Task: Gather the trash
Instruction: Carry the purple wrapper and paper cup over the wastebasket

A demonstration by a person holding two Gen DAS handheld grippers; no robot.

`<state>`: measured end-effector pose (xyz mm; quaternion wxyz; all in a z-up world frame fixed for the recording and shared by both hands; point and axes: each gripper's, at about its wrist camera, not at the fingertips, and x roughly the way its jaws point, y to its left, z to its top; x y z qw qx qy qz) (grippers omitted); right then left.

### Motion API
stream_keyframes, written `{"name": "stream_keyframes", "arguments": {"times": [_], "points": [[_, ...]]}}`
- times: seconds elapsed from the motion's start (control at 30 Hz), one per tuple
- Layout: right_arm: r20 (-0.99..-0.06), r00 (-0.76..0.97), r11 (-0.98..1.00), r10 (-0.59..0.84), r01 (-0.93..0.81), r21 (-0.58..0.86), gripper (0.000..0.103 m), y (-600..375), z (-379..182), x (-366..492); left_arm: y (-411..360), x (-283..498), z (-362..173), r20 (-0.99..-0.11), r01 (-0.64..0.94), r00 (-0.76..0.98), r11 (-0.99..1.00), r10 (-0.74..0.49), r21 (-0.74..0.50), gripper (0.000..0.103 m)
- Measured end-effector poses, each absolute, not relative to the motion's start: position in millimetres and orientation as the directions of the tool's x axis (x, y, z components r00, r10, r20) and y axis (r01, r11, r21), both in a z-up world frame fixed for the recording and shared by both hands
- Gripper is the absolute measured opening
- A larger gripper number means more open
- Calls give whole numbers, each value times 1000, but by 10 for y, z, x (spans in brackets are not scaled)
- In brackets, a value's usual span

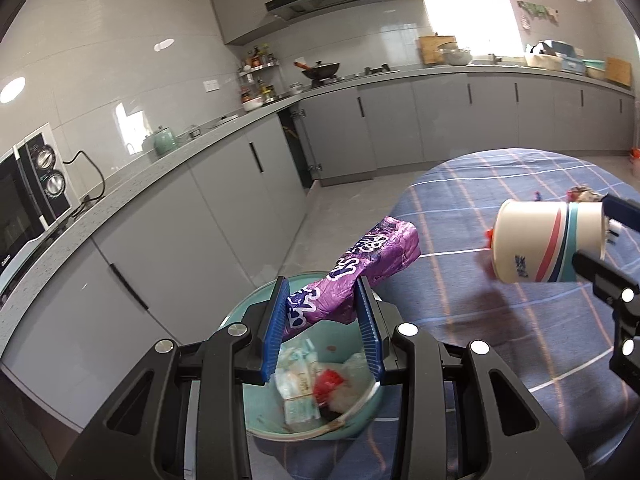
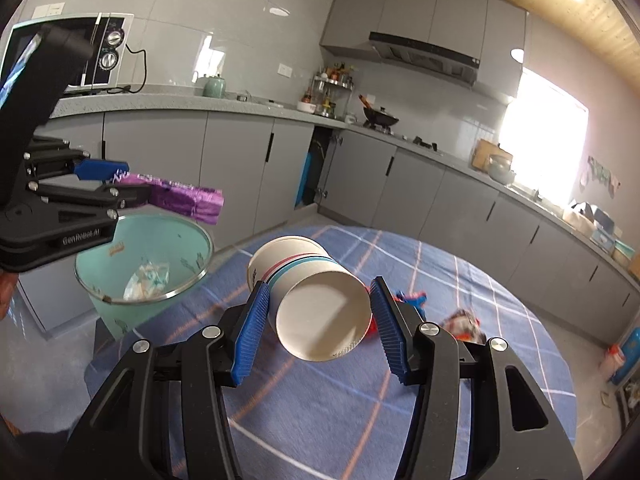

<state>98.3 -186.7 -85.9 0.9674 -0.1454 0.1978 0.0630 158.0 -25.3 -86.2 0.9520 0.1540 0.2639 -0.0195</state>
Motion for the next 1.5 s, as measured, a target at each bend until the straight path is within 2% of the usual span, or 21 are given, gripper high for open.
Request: {"name": "stream_keyframes", "arguments": {"times": [0.8,1.5], "points": [[-442,879,961,179,-252,-113,52,-1285,-768,1654,315,1885,-996,-506,-43,839,951,200,305,35],[-462,852,945,246,-317,-82,52,-904,-869,1883,705,1977,-1078,-521,-105,812,943,264,315,35]]}}
